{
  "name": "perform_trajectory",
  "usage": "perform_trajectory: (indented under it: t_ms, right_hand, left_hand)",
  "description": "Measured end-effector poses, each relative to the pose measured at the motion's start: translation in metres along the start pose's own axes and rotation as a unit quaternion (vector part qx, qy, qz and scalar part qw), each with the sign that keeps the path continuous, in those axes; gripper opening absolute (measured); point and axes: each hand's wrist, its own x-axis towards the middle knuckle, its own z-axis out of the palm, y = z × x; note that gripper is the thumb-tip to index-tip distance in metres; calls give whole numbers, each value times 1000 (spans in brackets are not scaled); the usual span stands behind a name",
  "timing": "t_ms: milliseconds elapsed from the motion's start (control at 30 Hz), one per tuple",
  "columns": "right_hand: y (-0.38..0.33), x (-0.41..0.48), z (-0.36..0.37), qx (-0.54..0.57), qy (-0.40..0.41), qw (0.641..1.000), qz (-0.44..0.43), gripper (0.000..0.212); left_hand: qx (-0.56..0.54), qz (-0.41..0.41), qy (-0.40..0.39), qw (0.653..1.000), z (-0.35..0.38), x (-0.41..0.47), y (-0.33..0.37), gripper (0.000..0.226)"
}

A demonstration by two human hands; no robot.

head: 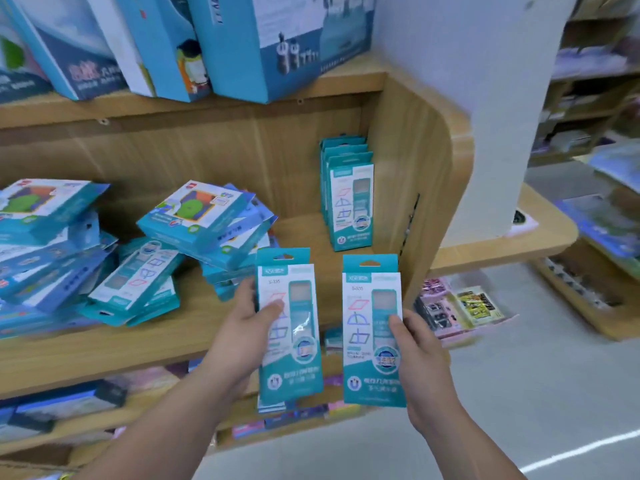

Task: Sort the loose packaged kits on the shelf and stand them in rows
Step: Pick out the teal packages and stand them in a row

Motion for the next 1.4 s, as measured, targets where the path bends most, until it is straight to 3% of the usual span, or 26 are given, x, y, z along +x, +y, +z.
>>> perform_trajectory:
  t_ms: [300, 533, 833, 933, 1067, 1167, 1267, 1400]
  right_hand:
    - [-6, 14, -7, -20, 12, 1000, -15, 11]
    - [-2, 26, 10, -51, 30, 998, 12, 11]
    - [-2, 42, 36, -109, 81, 990, -47, 15]
    - [-2, 45, 45, -121, 101, 986, -56, 15]
    - [1, 53, 54, -130, 133, 981, -57, 18]
    - [-5, 56, 59, -138, 134, 979, -62, 33]
    - [-14, 63, 64, -134, 127, 980, -68, 45]
    - [-27, 76, 67, -135, 95, 982, -94, 35]
  left_hand:
    - [30, 103, 21, 994, 46, 73, 41, 26]
    - [34, 116, 13, 993, 73, 135, 38, 22]
    - [139, 199, 18, 970, 90, 175, 36, 45]
    - [136, 196, 2, 971, 93, 183, 39, 33]
    - [112, 167, -34, 979, 90, 192, 35, 34]
    - [112, 137, -40, 983, 82, 185, 37, 29]
    - [77, 124, -32, 989, 67, 162, 38, 9]
    - [79, 99, -143, 982, 49, 121, 33, 12]
